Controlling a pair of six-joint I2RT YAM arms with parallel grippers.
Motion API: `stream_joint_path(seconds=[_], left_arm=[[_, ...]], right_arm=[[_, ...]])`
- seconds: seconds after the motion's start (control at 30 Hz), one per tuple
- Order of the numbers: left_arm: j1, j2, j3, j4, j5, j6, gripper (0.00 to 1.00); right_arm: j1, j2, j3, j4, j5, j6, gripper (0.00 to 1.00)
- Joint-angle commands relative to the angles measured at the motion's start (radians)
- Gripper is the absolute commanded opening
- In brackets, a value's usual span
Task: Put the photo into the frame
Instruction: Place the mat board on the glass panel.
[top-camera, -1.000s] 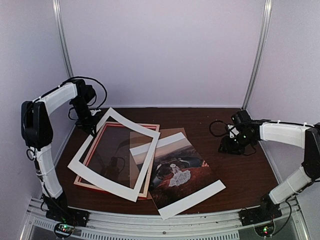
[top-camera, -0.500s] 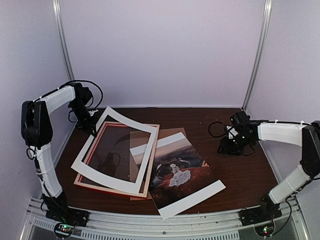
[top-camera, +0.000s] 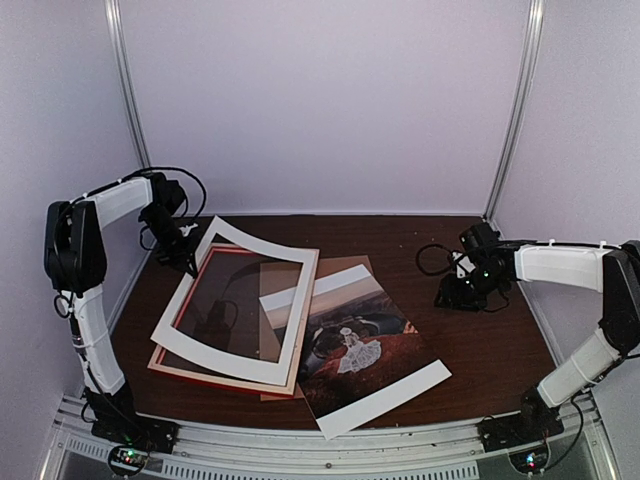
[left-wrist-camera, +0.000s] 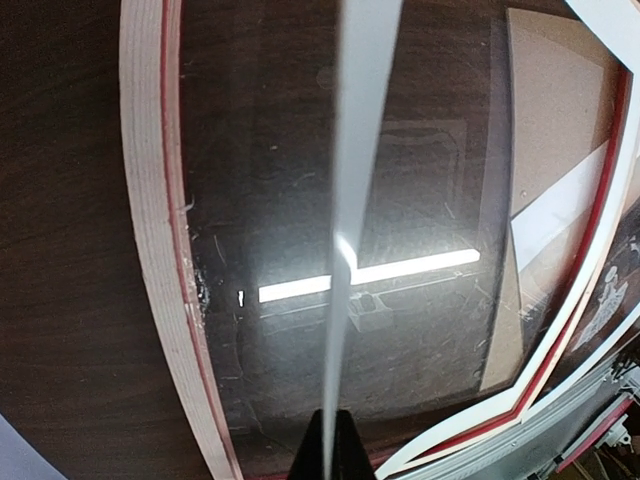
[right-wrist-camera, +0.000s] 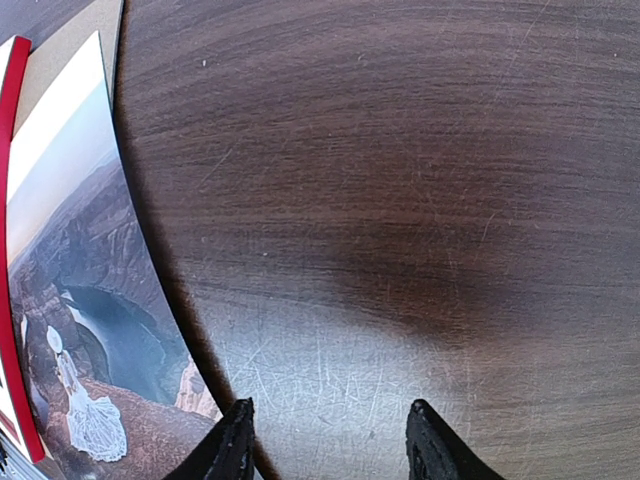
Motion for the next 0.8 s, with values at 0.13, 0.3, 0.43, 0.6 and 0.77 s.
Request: stream_joint_path(seconds=[0.13, 0.3, 0.43, 0.6, 0.77], left_arm=[[0.020, -0.046, -0.061, 0.020, -0.009, -0.008, 0.00], [0.021, -0.049, -0.077, 0.025, -0.018, -0.006, 0.00], [0.021, -0.039, -0.079, 0.027, -0.007, 0.000, 0.00], [0.021, -0.034, -0.082, 0.026, 0.003, 0.017, 0.00], [0.020, -0.028, -0.077, 0.006, 0.003, 0.048, 0.00]], right_arm=[[0.005, 0.015, -0.010, 0.017, -0.003, -0.001, 0.51], [0.007, 0.022, -0.005, 0.022, -0.006, -0.001, 0.51], [0.009, 0.027, -0.005, 0.024, -0.006, -0.001, 0.51], [0.010, 0.027, -0.010, 0.025, -0.003, 0.000, 0.51], [0.013, 0.036, -0.009, 0.032, -0.004, 0.003, 0.51]])
